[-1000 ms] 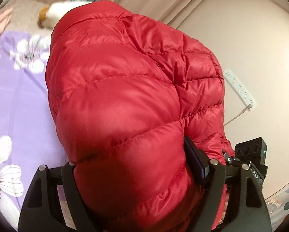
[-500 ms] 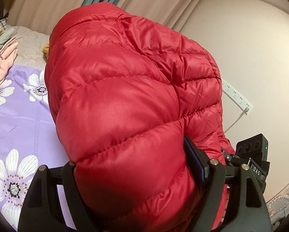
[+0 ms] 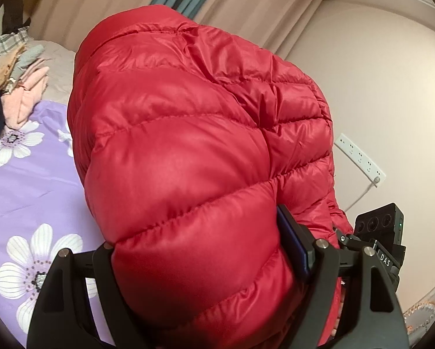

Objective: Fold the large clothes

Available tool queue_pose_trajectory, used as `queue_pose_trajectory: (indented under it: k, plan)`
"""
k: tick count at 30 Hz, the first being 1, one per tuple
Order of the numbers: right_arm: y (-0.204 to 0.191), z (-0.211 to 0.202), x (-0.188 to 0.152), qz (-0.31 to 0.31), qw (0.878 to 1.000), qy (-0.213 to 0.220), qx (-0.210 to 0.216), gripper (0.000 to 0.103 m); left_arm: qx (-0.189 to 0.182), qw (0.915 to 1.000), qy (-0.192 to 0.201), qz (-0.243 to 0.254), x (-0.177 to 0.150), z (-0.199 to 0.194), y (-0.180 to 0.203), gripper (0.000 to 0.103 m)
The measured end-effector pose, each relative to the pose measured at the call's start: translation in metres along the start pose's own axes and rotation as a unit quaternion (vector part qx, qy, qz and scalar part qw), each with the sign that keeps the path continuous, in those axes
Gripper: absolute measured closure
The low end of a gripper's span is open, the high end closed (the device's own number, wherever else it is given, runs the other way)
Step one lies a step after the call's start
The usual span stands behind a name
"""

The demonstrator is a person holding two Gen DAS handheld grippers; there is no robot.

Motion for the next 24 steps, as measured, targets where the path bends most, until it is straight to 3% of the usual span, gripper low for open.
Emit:
queue_pose_trajectory:
  k: [10,24]
  plan:
    - [-0.01,0.005,-0.006,-0.012,0.999,-0.02,0.025,0.053,0.022,0.9995,0.02,-0.006,-0.006,-0.025,-0.011,0.023]
    - [-0.016,0.006,-0.006,-0.026,0.999,-0.031,0.018,0.053,0.028,0.9992,0.024,-0.015,-0.011,-0.018,-0.002,0.023]
Point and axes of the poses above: each gripper's, at about its wrist camera, not at the fingertips, and z roughly the way its jaws point, y to its right, x to its top, the point moved 8 cm from there along z, roughly the way its jaws point, and after that the axes turned 1 degree about -y, right-handed, at the moved point
